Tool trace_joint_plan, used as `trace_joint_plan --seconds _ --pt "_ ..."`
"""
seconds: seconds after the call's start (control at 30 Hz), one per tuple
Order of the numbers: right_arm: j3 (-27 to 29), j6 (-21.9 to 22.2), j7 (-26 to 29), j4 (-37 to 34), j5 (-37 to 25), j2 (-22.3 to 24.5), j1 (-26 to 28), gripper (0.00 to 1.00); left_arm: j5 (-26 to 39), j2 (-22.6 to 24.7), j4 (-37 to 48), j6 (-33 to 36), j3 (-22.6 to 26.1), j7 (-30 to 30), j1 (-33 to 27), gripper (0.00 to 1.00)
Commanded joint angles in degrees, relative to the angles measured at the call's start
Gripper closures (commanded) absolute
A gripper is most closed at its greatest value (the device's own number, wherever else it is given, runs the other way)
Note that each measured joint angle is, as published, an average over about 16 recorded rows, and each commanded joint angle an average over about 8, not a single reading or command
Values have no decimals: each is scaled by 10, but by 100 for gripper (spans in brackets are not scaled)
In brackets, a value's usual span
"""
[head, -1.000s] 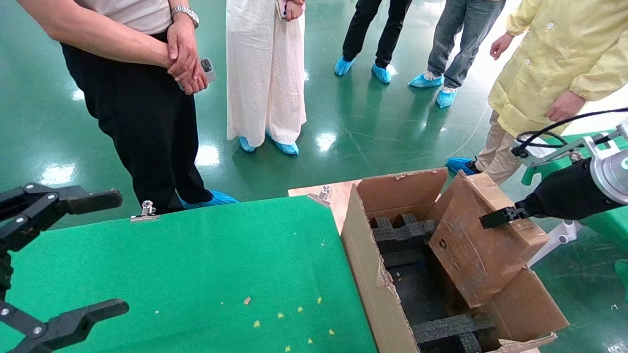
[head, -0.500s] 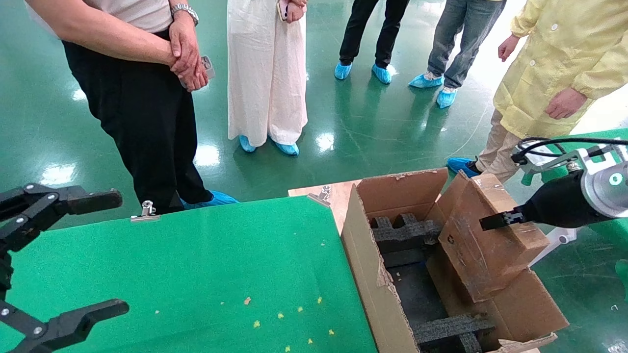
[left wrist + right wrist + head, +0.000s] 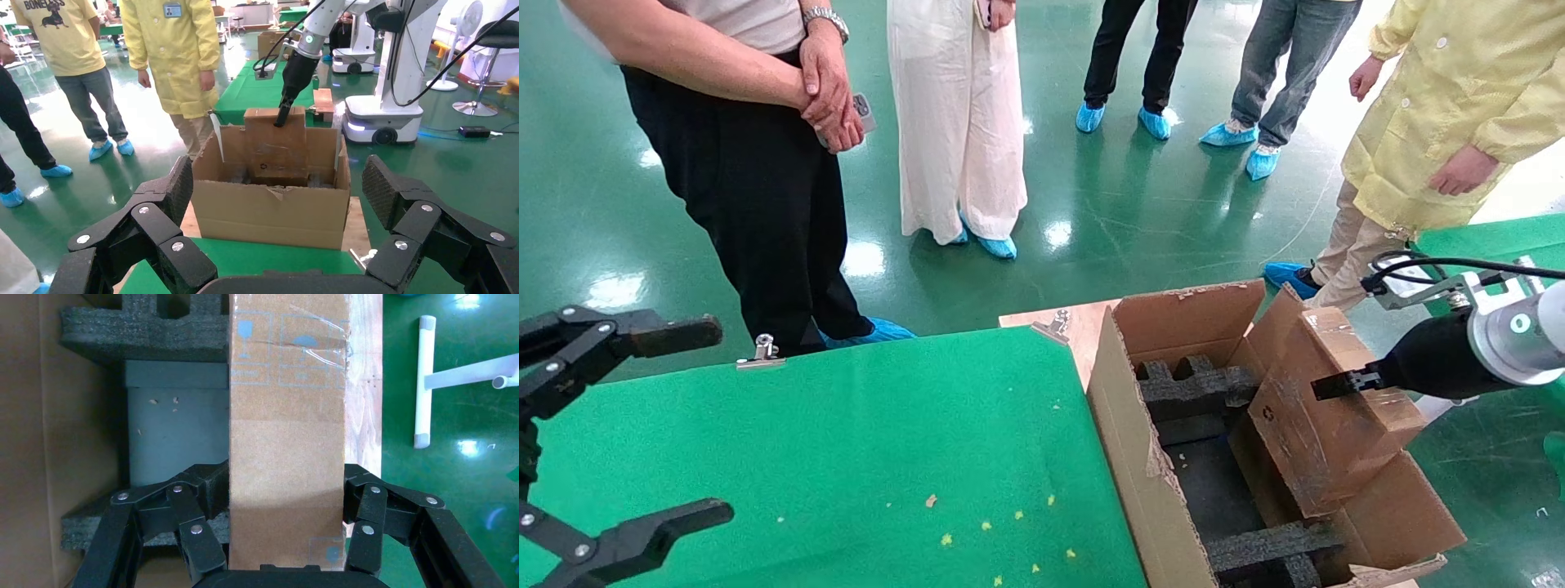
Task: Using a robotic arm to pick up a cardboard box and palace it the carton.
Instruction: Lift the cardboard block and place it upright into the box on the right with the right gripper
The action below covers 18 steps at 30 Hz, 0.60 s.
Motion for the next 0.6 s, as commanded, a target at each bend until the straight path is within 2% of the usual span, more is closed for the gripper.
trace_joint_plan --seconds 0.03,0.33,0.6 --pt "-1 6 2 -1 0 -1 -5 100 0 0 0 0 0 0 0 0" --pt "3 51 -5 -31 20 -22 -43 100 0 0 0 0 0 0 0 0" --pt "4 62 -26 -53 45 -34 -71 100 0 0 0 0 0 0 0 0"
